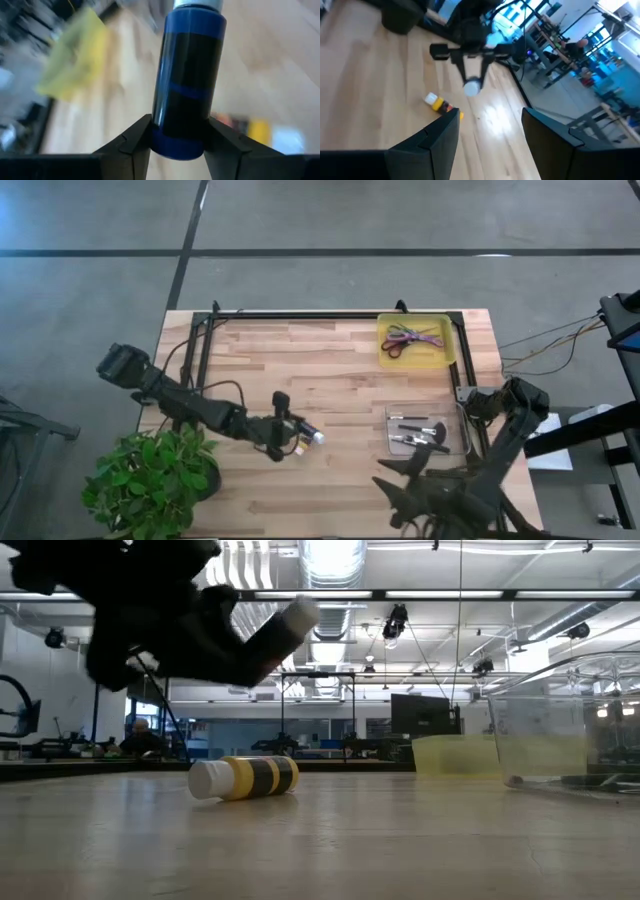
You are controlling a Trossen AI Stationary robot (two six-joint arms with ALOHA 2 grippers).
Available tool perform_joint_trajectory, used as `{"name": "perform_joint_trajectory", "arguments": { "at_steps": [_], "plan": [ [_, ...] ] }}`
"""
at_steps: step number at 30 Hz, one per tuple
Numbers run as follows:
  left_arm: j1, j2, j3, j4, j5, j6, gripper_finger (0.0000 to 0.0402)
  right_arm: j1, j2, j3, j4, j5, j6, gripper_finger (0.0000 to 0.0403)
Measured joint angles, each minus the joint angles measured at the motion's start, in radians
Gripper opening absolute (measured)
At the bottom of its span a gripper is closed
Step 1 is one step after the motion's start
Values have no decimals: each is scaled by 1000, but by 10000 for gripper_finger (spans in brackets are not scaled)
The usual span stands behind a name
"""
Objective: Pick & Place Paint Supplies
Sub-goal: Put the blue paint bottle into the black bin
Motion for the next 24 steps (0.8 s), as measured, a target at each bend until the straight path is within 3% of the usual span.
{"name": "perform_joint_trajectory", "arguments": {
  "at_steps": [3, 9, 18, 24],
  "plan": [
    [33, -1, 3, 98, 20, 88, 156, -56, 19, -17, 59, -25, -103, 215],
    [53, -1, 41, 104, 23, 125, 156, -165, 58, -34, 107, -32, -232, 215],
    [53, -1, 61, 108, 28, 128, 157, -268, 83, -42, 453, -96, -667, 215],
    [53, -1, 61, 105, 28, 127, 157, -319, 83, -46, 476, -163, -720, 215]
  ]
}}
